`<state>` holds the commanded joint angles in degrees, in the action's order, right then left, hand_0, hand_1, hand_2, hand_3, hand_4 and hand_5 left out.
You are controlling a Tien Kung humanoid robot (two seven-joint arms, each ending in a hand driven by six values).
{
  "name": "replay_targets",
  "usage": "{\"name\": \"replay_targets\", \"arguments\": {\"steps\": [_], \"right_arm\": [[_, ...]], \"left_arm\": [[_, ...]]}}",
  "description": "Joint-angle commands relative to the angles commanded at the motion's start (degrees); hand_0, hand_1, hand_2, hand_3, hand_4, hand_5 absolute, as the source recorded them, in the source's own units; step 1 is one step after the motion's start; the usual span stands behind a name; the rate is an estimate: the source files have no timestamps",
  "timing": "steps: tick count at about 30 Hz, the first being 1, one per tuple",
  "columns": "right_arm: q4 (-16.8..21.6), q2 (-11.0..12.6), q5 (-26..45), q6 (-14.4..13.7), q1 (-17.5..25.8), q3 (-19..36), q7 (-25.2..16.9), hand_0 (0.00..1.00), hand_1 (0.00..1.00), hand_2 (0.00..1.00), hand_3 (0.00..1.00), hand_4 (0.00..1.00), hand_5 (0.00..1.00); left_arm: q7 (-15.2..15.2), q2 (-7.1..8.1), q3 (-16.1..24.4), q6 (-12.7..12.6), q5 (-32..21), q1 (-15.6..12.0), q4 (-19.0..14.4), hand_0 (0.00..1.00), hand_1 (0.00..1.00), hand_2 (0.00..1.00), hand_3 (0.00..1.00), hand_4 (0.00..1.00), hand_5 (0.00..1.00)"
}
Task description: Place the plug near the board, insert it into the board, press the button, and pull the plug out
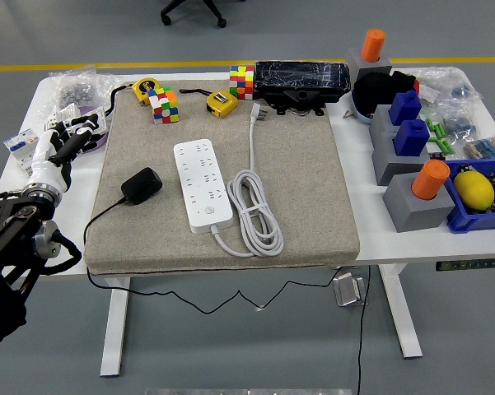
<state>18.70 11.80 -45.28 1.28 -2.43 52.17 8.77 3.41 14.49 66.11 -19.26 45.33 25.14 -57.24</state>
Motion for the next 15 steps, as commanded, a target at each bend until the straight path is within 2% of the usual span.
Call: {"name": "replay_targets", "arguments": {"steps": [15], "right_arm": [[-0.1,-0.1,-0.39,0.08,0.24,0.53,-0.01,0.609,0.672,0.684,0.564,0.913,0.44]], "left_arm": [[-0.35,-0.3,1.09,0.52,0.6,-0.47,-0.26,0.659,0.609,0.636,0.572,0.737,0.376]]}}
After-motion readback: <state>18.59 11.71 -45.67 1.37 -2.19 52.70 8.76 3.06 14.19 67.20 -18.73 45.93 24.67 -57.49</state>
